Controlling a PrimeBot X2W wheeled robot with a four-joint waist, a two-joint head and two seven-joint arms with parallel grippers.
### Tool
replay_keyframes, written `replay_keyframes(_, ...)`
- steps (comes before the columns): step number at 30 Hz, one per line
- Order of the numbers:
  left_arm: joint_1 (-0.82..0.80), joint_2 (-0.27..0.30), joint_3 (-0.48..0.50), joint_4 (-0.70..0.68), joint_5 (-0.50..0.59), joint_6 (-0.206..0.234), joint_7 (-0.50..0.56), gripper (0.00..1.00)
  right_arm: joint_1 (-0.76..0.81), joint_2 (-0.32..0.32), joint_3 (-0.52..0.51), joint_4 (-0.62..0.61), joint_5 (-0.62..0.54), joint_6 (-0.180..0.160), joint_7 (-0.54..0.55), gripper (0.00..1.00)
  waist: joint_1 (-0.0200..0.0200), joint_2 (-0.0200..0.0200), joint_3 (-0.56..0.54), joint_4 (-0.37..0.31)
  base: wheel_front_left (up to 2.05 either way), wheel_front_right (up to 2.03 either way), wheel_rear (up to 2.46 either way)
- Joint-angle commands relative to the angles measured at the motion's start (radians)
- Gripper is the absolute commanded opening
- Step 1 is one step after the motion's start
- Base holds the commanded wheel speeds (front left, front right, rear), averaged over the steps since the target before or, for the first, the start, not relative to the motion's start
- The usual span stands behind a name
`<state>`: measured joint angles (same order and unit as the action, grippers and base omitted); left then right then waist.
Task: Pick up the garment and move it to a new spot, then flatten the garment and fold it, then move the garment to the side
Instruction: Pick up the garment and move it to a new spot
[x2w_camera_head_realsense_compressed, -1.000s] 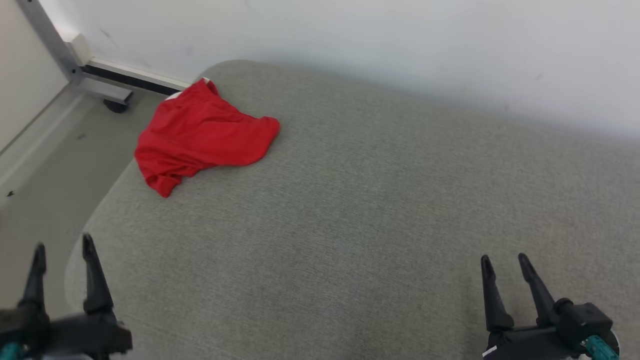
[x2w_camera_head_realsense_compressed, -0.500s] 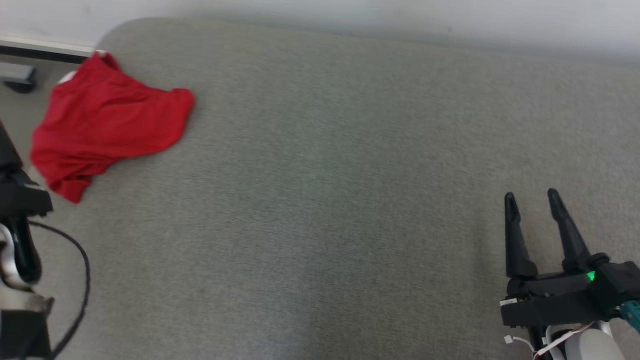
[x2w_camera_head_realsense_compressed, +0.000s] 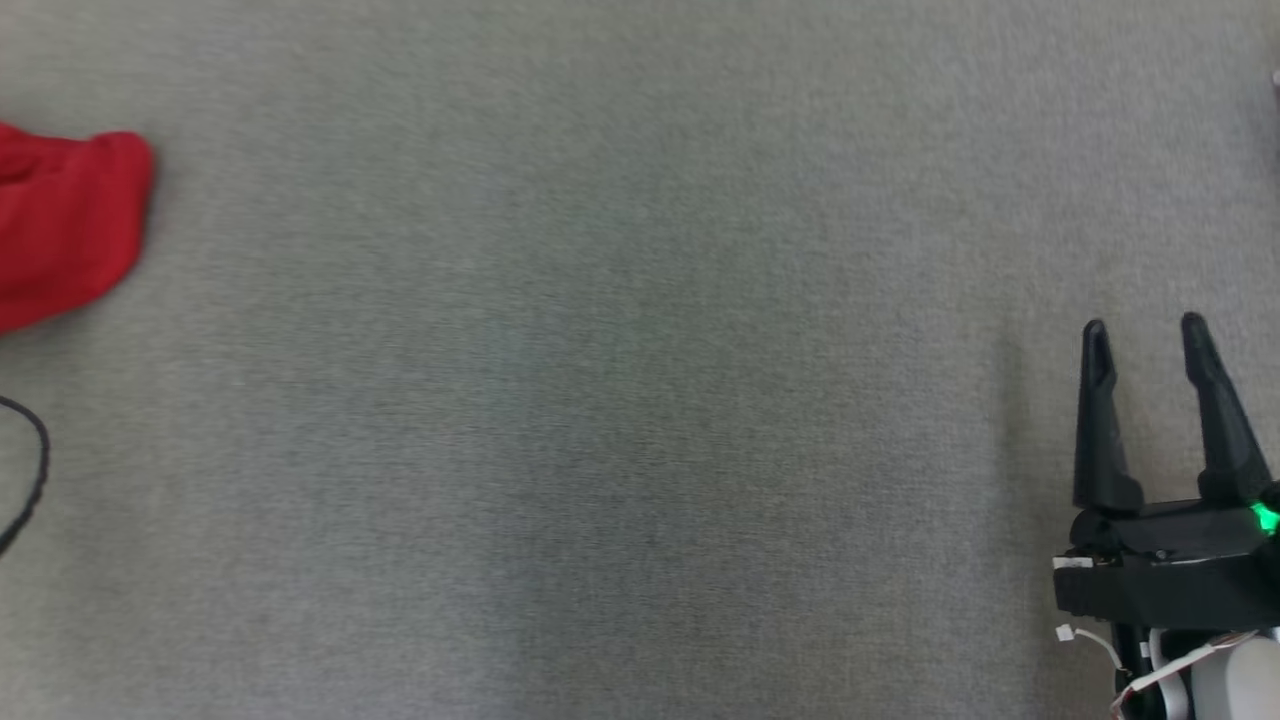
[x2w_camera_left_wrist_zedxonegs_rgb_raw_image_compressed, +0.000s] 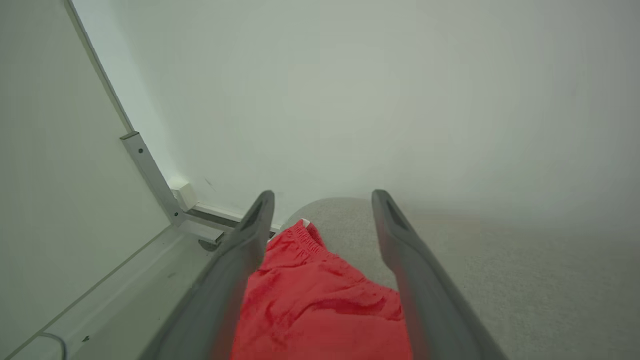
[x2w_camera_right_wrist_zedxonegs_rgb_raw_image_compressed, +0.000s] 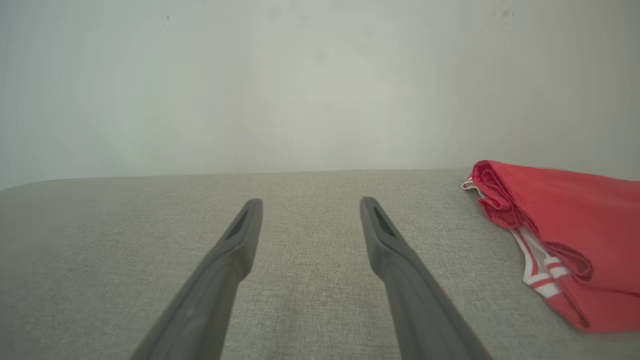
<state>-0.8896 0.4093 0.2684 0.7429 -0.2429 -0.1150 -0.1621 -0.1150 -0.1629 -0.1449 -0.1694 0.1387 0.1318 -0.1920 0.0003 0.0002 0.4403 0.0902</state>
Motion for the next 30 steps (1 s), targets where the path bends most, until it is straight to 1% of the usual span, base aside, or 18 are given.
replay_keyframes(1, -0.015, 0.007, -0.003, 0.011, -0.003, -0.004, 0.009, 1.00, -0.009, -0.001, -0.002, -0.006, -0.005, -0.003, 0.005, 1.00, -0.0003, -0.0002, 0.053, -0.048, 0.00, 0.00, 0.00)
replay_keyframes(6, -0.075, 0.029, -0.036, 0.128, -0.003, -0.007, 0.102, 1.00, -0.014, -0.012, -0.019, -0.048, -0.008, -0.003, 0.023, 1.00, -0.0003, -0.0002, 0.087, -0.050, 0.00, 0.00, 0.00)
replay_keyframes(10, -0.116, 0.031, -0.047, 0.215, -0.018, -0.007, 0.172, 1.00, -0.014, -0.020, -0.030, -0.073, -0.009, -0.003, 0.036, 1.00, -0.0003, -0.0002, 0.103, -0.044, 0.00, 0.00, 0.00)
replay_keyframes(15, -0.160, 0.026, -0.053, 0.318, -0.044, -0.010, 0.291, 1.00, -0.020, -0.030, -0.031, -0.085, -0.007, -0.003, 0.047, 1.00, -0.0003, -0.0002, 0.107, -0.038, 0.00, 0.00, 0.00)
replay_keyframes(19, -0.184, 0.026, -0.050, 0.406, -0.063, 0.002, 0.414, 1.00, -0.022, -0.030, -0.023, -0.096, -0.015, -0.003, 0.059, 1.00, -0.0003, -0.0002, 0.102, -0.038, 0.00, 0.00, 0.00)
replay_keyframes(21, -0.194, 0.028, -0.045, 0.427, -0.075, 0.007, 0.437, 1.00, -0.023, -0.030, -0.021, -0.101, -0.017, -0.003, 0.066, 1.00, -0.0003, -0.0002, 0.100, -0.039, 0.00, 0.00, 0.00)
replay_keyframes(22, -0.198, 0.032, -0.045, 0.434, -0.075, 0.019, 0.440, 1.00, -0.023, -0.030, -0.021, -0.102, -0.018, -0.003, 0.066, 1.00, -0.0003, -0.0002, 0.099, -0.040, 0.00, 0.00, 0.00)
replay_keyframes(23, -0.200, 0.036, -0.051, 0.439, -0.067, 0.024, 0.440, 0.31, -0.022, -0.030, -0.020, -0.103, -0.019, -0.003, 0.067, 1.00, -0.0003, -0.0002, 0.098, -0.041, 0.00, 0.00, 0.00)
replay_keyframes(24, -0.202, 0.040, -0.054, 0.436, -0.063, 0.034, 0.419, 0.00, -0.023, -0.030, -0.020, -0.105, -0.019, -0.003, 0.069, 1.00, -0.0003, -0.0002, 0.097, -0.041, 0.00, 0.00, 0.00)
replay_keyframes(26, -0.200, 0.038, -0.058, 0.424, -0.058, 0.042, 0.367, 0.00, -0.020, -0.028, -0.024, -0.104, -0.019, -0.003, 0.070, 1.00, -0.0003, -0.0002, 0.093, -0.039, 0.00, 0.00, 0.00)
replay_keyframes(28, -0.205, 0.037, -0.050, 0.409, -0.067, 0.041, 0.299, 0.00, -0.016, -0.027, -0.028, -0.099, -0.019, -0.003, 0.070, 1.00, -0.0003, -0.0002, 0.085, -0.035, 0.00, 0.00, 0.00)
replay_keyframes(30, -0.213, 0.044, -0.066, 0.394, -0.050, 0.036, 0.233, 0.00, -0.015, -0.025, -0.026, -0.092, -0.019, -0.003, 0.069, 1.00, -0.0003, -0.0002, 0.074, -0.032, 0.00, 0.00, 0.00)
